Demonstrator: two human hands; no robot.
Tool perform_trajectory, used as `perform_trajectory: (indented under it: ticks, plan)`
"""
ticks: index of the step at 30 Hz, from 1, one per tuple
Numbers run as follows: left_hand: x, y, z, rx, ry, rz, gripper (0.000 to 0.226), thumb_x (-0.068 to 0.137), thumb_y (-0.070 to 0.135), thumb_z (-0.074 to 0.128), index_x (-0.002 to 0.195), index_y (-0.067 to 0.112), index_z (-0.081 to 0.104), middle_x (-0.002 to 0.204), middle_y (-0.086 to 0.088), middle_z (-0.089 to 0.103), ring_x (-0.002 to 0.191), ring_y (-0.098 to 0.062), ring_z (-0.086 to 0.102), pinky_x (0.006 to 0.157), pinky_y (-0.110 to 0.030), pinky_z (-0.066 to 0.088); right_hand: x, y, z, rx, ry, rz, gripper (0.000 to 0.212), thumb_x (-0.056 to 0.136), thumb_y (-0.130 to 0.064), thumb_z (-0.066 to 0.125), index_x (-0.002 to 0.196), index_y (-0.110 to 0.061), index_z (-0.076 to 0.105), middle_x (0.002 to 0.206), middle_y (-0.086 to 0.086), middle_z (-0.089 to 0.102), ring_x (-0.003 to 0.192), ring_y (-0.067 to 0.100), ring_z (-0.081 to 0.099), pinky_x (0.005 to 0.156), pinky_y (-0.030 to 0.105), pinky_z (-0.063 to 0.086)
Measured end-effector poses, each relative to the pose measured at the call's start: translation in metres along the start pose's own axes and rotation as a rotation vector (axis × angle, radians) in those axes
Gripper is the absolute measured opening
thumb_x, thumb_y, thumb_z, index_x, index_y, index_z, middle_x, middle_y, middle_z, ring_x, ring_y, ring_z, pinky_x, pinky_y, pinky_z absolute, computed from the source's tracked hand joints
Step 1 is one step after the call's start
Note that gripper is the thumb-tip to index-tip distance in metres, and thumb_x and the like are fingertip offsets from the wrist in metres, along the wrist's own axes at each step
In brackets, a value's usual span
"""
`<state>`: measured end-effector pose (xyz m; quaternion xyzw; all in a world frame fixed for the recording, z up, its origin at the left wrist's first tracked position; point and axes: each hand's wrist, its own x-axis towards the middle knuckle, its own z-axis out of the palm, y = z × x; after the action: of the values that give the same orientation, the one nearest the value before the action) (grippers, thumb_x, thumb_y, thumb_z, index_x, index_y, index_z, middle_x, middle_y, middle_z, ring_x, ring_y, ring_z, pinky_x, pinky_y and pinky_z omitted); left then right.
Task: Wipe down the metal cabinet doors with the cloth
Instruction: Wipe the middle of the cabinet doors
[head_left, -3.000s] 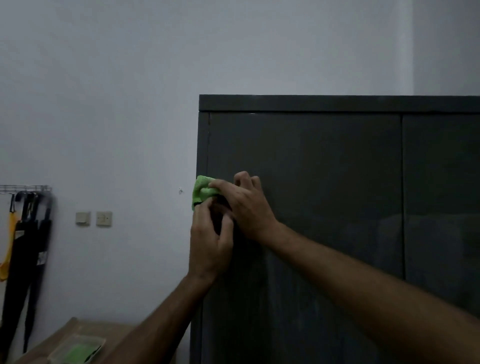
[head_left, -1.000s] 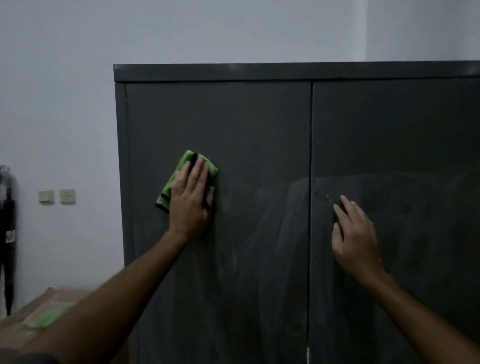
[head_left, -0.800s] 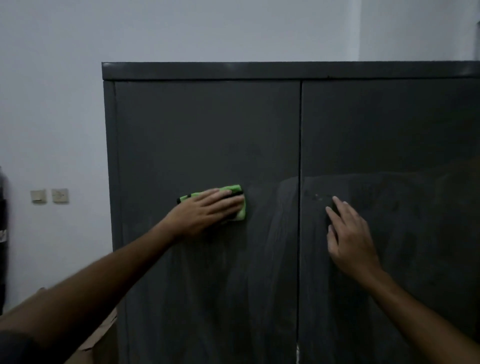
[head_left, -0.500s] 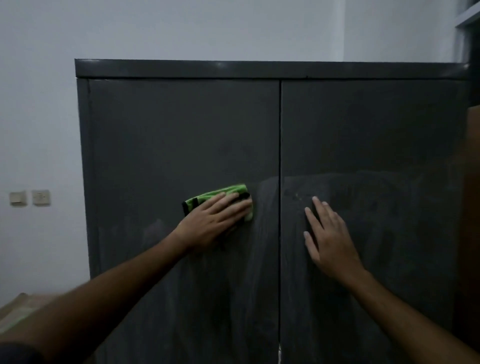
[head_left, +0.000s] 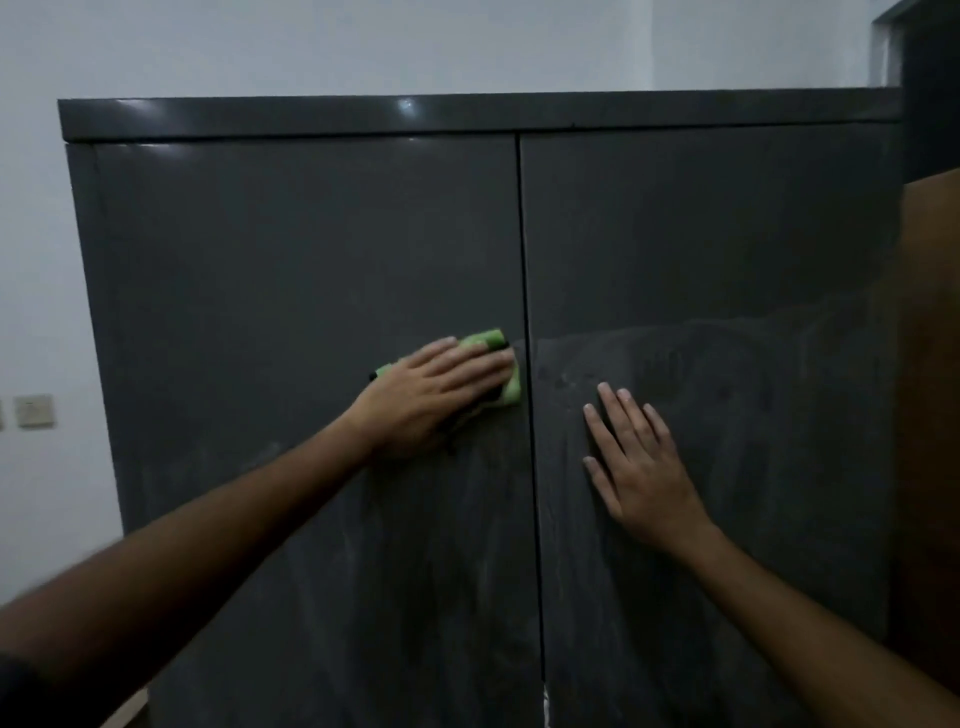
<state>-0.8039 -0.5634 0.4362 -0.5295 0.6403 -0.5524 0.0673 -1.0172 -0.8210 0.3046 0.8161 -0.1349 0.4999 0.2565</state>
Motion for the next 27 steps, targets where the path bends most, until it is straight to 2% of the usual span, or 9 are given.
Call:
perform_trajectory:
  ticks: [2,4,8,10,14,16,20,22,27]
  plan:
    - [0.014,0.012,-0.003,-0.053,0.114,-0.262,0.063,0.109,0.035,0.041,0.167,0.020,0.024,0.175,0.000,0.019,0.163,-0.022,0.014,0.132,-0.044,0.012,0.000,0.001,0.007,-0.009,0.031,-0.003,0.066,0.106,-0.044,0.035,0.162,-0.011,0.023,0.171,0.013,0.009,0.158,0.030,0.013,0.123,0.055,0.025]
    - [0.023,0.037,0.005,-0.048,0.160,-0.345,0.063,0.109,0.033,0.047,0.166,0.016,0.027,0.174,-0.004,0.022,0.162,-0.027,0.017,0.131,-0.047,0.018,-0.002,0.001,0.012,-0.016,0.060,-0.003,0.065,0.107,-0.044,0.033,0.162,-0.012,0.022,0.171,0.013,0.010,0.158,0.030,0.014,0.123,0.055,0.024]
    - [0.009,0.042,0.016,0.045,-0.015,0.106,0.077,0.103,0.035,0.053,0.168,0.015,0.017,0.176,-0.005,0.010,0.163,-0.028,0.010,0.132,-0.046,0.011,0.000,0.006,0.015,-0.032,0.090,-0.036,0.065,0.108,-0.044,0.035,0.162,-0.012,0.022,0.171,0.013,0.012,0.157,0.030,0.015,0.123,0.054,0.024]
    - [0.013,0.022,0.011,0.035,-0.017,0.161,0.071,0.105,0.034,0.047,0.167,0.016,0.019,0.175,-0.004,0.013,0.162,-0.025,0.012,0.133,-0.043,0.008,0.000,0.006,0.016,-0.033,0.103,-0.041,0.064,0.108,-0.043,0.036,0.162,-0.012,0.023,0.171,0.013,0.013,0.157,0.030,0.016,0.123,0.054,0.024]
    - [0.041,0.037,0.004,-0.045,0.194,-0.357,0.059,0.111,0.032,0.044,0.165,0.015,0.029,0.174,-0.003,0.022,0.162,-0.024,0.017,0.133,-0.043,0.012,-0.001,0.003,0.020,0.005,0.108,-0.032,0.064,0.108,-0.043,0.034,0.163,-0.011,0.020,0.171,0.014,0.011,0.158,0.032,0.014,0.123,0.056,0.023]
    - [0.052,0.068,0.012,-0.088,0.242,-0.473,0.060,0.110,0.030,0.049,0.164,0.012,0.032,0.173,-0.006,0.024,0.162,-0.027,0.019,0.132,-0.045,0.014,0.000,0.002,0.021,0.017,0.106,-0.032,0.065,0.108,-0.042,0.034,0.163,-0.011,0.019,0.171,0.014,0.010,0.158,0.032,0.013,0.124,0.057,0.022]
    - [0.038,0.066,0.017,0.022,0.029,0.008,0.067,0.105,0.030,0.043,0.167,0.013,0.022,0.175,-0.007,0.016,0.162,-0.028,0.013,0.132,-0.046,0.013,0.001,0.007,0.025,0.040,0.119,-0.061,0.067,0.107,-0.043,0.038,0.163,-0.011,0.019,0.171,0.015,0.010,0.158,0.033,0.013,0.124,0.058,0.021]
    - [0.039,0.044,0.011,0.044,0.002,0.088,0.064,0.106,0.030,0.038,0.166,0.013,0.023,0.175,-0.007,0.017,0.162,-0.027,0.014,0.132,-0.046,0.014,0.001,0.009,0.029,0.049,0.123,-0.072,0.067,0.107,-0.043,0.036,0.163,-0.011,0.019,0.171,0.015,0.010,0.158,0.033,0.012,0.124,0.058,0.019]
    - [0.066,0.084,0.018,-0.153,0.260,-0.484,0.057,0.110,0.029,0.046,0.163,0.011,0.034,0.173,-0.007,0.027,0.161,-0.025,0.020,0.130,-0.050,0.023,0.001,0.006,0.034,0.091,0.148,-0.060,0.068,0.106,-0.043,0.038,0.163,-0.011,0.020,0.170,0.016,0.011,0.158,0.034,0.012,0.125,0.058,0.015]
